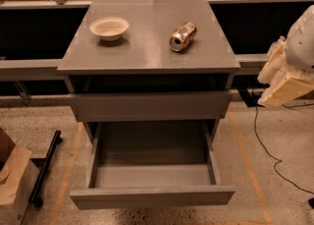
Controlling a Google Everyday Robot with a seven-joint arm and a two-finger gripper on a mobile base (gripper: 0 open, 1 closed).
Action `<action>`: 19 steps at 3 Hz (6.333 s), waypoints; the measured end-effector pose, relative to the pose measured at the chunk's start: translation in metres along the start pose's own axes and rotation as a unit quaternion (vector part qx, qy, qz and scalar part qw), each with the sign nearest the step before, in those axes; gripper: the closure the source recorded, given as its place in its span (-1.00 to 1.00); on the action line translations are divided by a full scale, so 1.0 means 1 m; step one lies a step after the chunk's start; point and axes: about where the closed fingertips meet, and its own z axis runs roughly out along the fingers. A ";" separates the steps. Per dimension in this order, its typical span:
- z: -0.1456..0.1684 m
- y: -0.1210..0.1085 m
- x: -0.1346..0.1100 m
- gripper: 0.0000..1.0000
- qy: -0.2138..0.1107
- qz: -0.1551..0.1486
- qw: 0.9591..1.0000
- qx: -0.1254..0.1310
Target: Close middle drawer
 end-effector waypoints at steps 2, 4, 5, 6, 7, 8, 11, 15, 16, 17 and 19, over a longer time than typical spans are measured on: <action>0.100 0.017 0.051 1.00 -0.019 -0.038 0.997 -0.061; 0.109 0.020 0.050 1.00 -0.011 -0.047 0.996 -0.081; 0.139 0.037 0.043 1.00 -0.037 -0.055 0.991 -0.114; 0.182 0.062 0.033 1.00 -0.082 -0.058 0.984 -0.146; 0.222 0.085 0.030 1.00 -0.119 -0.059 0.980 -0.150; 0.261 0.093 0.033 1.00 -0.138 -0.051 0.979 -0.143; 0.317 0.121 0.039 1.00 -0.148 -0.031 0.974 -0.167; 0.401 0.137 0.048 1.00 -0.137 -0.020 0.976 -0.169; 0.440 0.141 0.055 1.00 -0.128 -0.025 0.977 -0.171; 0.477 0.146 0.062 1.00 -0.125 -0.024 0.977 -0.173; 0.516 0.147 0.072 1.00 -0.119 -0.021 0.975 -0.185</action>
Offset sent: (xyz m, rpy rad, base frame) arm -0.0004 -0.0429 -0.1624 0.0486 0.1295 0.1448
